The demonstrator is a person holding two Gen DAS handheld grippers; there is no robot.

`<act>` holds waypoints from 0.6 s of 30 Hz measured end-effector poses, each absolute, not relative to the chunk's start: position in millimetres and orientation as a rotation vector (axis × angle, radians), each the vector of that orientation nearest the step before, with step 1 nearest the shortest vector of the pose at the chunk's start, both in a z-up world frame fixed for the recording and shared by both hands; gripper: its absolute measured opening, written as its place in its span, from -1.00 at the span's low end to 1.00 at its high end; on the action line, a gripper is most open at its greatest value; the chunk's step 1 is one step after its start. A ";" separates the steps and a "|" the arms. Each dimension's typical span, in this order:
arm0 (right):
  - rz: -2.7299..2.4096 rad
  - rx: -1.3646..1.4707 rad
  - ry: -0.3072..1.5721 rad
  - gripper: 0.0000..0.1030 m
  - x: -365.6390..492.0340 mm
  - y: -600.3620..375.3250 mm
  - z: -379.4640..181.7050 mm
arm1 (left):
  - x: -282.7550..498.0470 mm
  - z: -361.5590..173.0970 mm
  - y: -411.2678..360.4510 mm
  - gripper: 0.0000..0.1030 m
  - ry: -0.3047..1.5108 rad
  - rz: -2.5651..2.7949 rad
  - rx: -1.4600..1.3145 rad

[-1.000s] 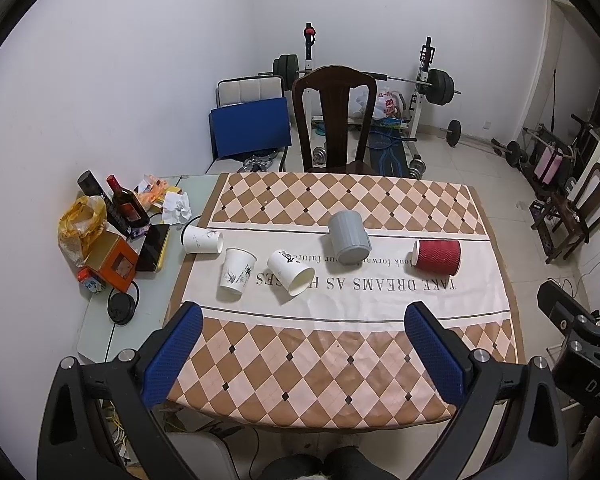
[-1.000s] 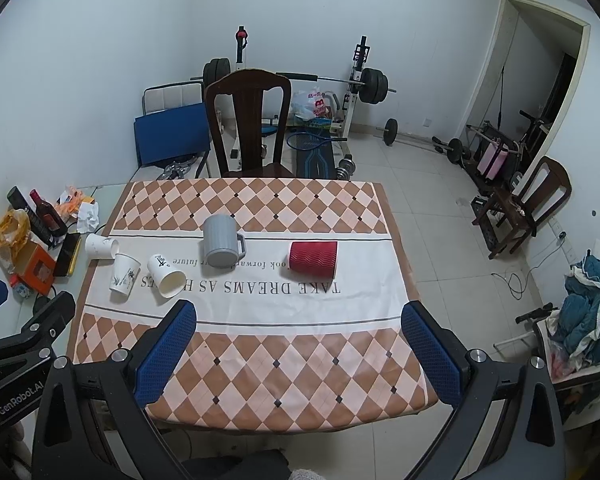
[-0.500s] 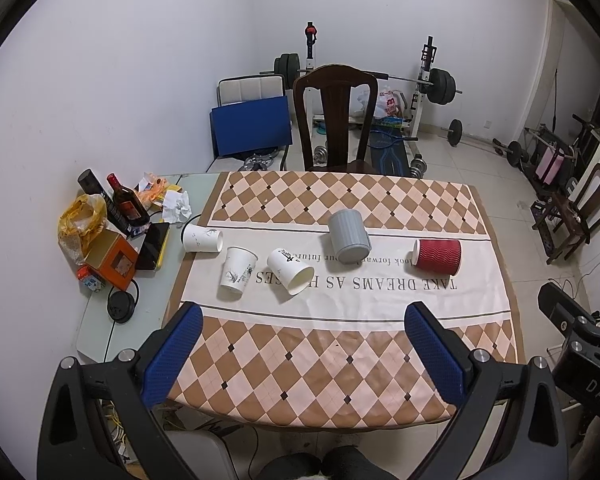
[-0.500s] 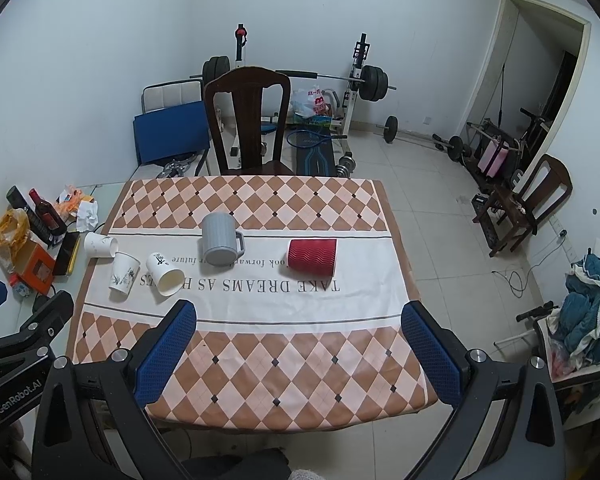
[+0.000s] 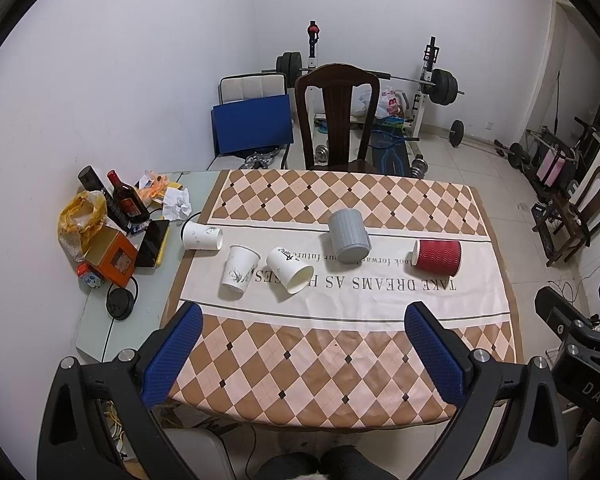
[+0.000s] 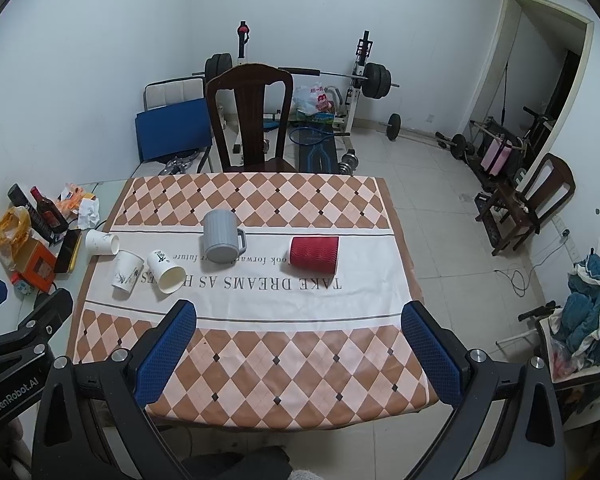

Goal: Flip cup upside down
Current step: 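Move the left tool toward the white paper cup lying on its side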

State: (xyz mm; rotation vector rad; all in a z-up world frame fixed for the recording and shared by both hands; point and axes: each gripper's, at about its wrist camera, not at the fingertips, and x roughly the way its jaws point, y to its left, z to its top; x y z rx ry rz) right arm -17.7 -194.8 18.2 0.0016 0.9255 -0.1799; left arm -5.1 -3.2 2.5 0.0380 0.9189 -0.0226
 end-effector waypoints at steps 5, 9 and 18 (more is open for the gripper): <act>-0.158 0.021 0.996 1.00 4.7 -199.4 -9.0 | 7.1 -18.0 -2.5 1.00 0.944 0.012 0.062; -0.121 -0.005 1.108 1.00 36.0 -198.1 -62.8 | 29.0 -74.9 -0.8 1.00 0.981 0.091 0.181; -0.056 -0.090 1.398 1.00 94.6 -184.5 -224.1 | 88.1 -197.5 9.7 1.00 1.140 0.129 0.559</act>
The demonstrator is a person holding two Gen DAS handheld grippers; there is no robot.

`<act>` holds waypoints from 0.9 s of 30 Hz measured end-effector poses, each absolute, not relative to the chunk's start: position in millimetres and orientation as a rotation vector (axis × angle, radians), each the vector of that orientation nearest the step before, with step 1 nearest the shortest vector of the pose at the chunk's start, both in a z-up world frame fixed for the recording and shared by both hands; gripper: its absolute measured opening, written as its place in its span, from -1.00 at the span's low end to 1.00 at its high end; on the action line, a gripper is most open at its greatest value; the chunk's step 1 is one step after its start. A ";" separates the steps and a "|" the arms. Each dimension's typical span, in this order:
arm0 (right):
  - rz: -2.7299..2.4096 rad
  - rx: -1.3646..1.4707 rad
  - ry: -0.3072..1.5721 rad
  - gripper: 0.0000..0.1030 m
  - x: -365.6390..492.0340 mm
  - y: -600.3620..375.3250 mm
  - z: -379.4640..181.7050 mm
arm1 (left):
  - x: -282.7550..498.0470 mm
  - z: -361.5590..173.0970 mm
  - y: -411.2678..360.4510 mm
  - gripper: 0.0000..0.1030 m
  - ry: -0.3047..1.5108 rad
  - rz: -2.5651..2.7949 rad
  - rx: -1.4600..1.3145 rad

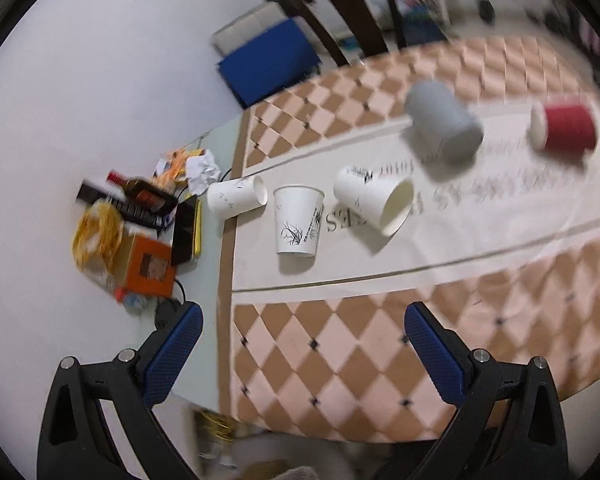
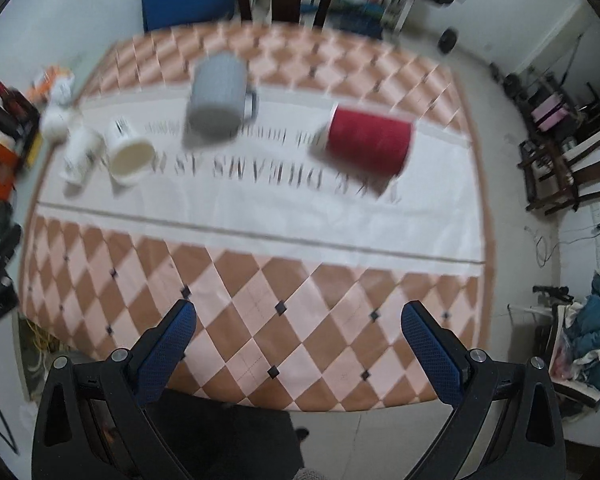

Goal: Flip cup upside down
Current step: 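Move the left tool toward the white paper cup lying on its side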

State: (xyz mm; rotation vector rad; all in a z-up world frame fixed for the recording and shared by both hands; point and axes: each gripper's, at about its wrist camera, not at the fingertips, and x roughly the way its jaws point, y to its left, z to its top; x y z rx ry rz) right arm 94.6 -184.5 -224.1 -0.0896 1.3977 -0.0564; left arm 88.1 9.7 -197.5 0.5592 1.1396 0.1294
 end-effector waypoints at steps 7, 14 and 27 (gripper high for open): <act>-0.058 -0.136 1.565 1.00 123.0 -165.4 -314.1 | 128.4 -257.1 3.1 1.00 1.171 -0.059 0.967; -0.109 -0.159 1.668 1.00 153.6 -152.1 -350.3 | 163.9 -292.0 -13.6 0.99 1.112 -0.348 1.340; -0.190 -0.155 1.775 1.00 185.5 -152.7 -371.3 | 193.0 -348.8 -35.3 0.76 1.057 -0.623 1.676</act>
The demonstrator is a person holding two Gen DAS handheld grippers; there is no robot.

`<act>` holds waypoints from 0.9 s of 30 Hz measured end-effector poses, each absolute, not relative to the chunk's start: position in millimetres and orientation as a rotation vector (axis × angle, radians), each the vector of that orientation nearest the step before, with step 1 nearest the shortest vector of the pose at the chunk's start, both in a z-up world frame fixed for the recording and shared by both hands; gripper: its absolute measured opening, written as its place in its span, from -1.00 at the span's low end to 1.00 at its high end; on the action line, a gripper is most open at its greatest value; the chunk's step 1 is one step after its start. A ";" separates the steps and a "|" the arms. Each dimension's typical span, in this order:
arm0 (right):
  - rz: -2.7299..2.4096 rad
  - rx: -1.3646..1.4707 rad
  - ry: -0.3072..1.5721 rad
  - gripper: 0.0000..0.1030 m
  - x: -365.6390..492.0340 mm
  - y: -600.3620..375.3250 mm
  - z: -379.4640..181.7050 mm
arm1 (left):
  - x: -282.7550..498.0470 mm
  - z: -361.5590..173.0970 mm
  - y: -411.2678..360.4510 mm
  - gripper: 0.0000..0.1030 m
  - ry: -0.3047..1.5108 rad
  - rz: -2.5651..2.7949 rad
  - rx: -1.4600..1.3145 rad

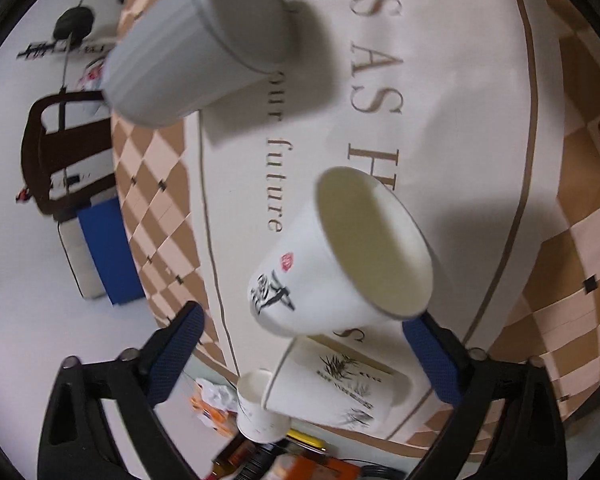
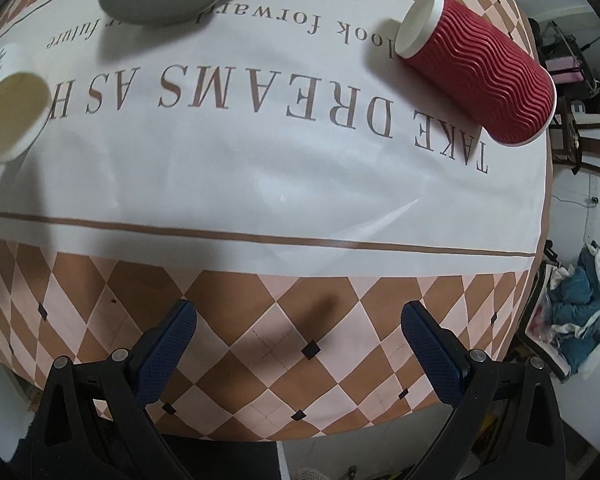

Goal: Flip cup upside down
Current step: 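Move the left tool toward the white paper cup lying on its side, then close the left gripper on the white paper cup and lift it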

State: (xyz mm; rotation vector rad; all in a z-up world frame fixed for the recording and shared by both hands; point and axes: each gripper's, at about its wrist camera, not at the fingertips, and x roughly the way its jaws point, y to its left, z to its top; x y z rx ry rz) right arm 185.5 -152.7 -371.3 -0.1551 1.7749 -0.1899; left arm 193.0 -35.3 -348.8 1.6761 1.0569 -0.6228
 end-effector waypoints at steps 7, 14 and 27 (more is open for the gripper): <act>-0.227 -0.133 1.767 0.99 194.4 -155.8 -366.1 | 196.0 -353.1 -32.1 0.27 1.075 -0.667 1.643; -0.239 -0.108 1.771 0.98 193.6 -154.5 -365.1 | 214.1 -338.1 -32.3 0.08 1.189 -0.660 1.449; -0.251 0.045 1.766 0.93 189.4 -172.0 -366.3 | 273.1 -316.3 -11.6 0.05 1.555 -0.583 0.842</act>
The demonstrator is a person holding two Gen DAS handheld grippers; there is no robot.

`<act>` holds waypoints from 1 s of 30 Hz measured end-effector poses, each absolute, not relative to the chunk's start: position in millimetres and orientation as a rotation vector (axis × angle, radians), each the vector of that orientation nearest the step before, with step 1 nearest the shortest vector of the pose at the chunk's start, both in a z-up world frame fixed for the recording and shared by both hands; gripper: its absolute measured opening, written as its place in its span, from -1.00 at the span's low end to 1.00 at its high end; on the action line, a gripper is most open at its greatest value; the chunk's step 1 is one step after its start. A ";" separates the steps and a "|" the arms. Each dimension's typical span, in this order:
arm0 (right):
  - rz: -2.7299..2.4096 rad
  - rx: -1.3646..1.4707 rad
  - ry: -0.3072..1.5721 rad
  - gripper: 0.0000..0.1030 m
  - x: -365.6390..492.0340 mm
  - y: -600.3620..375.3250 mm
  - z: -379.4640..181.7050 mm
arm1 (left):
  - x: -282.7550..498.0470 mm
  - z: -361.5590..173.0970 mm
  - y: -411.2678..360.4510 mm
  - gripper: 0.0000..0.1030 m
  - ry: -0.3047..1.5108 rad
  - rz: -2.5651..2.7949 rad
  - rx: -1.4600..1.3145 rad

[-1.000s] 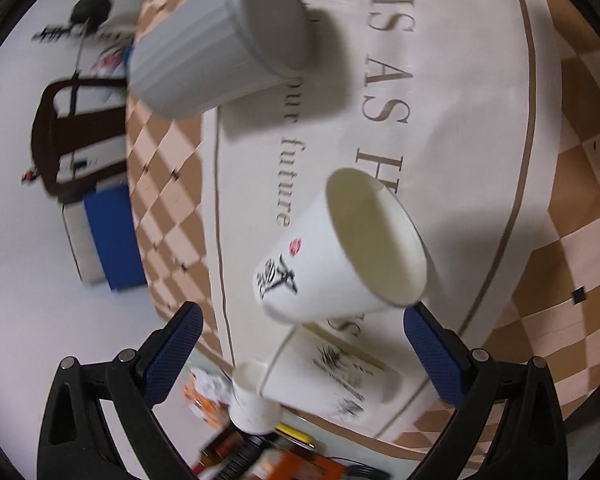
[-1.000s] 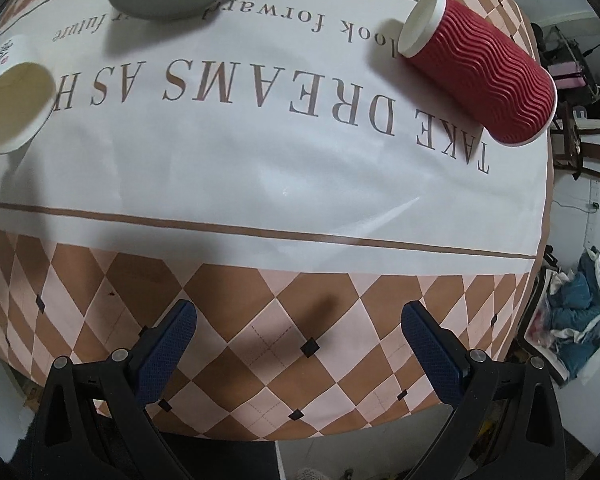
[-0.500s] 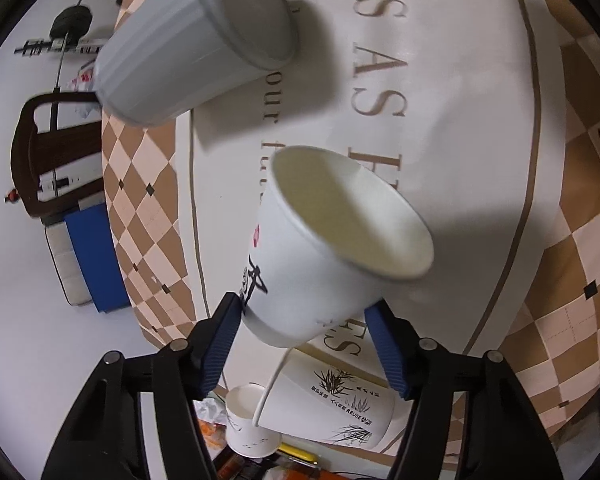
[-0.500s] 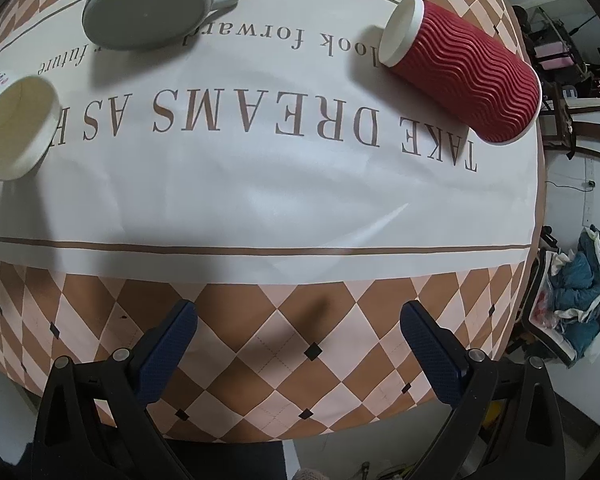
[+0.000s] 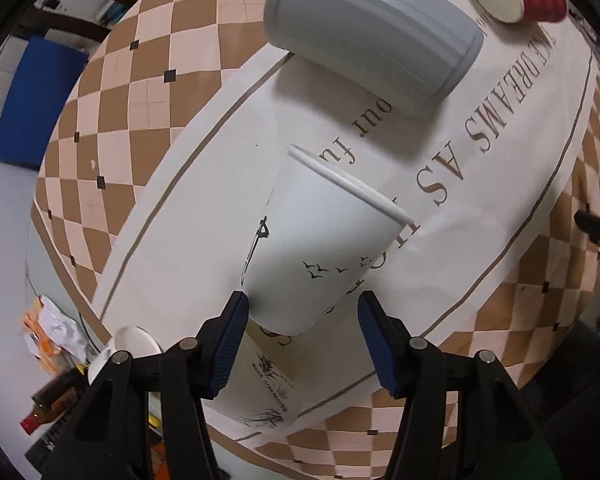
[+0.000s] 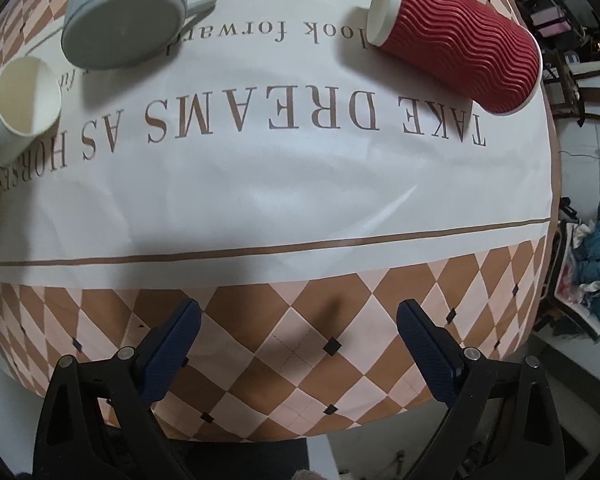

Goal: Flip cup upside down
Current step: 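Close the left gripper on the white paper cup and lift it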

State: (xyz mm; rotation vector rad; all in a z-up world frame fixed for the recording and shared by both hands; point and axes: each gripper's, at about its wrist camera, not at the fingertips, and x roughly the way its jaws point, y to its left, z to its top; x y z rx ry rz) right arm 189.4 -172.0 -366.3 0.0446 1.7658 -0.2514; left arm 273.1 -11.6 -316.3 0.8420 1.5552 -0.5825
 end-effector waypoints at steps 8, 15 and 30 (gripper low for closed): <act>-0.263 0.065 1.745 0.93 190.8 -177.9 -361.4 | 263.6 -323.8 -31.9 0.02 1.513 -0.606 0.924; -0.269 0.051 1.750 0.93 184.8 -183.3 -364.3 | 244.7 -323.0 -57.8 -0.20 1.419 -0.625 0.987; -0.221 0.040 1.730 0.93 172.1 -204.7 -364.5 | 246.8 -318.8 -69.0 -0.01 1.381 -0.544 0.967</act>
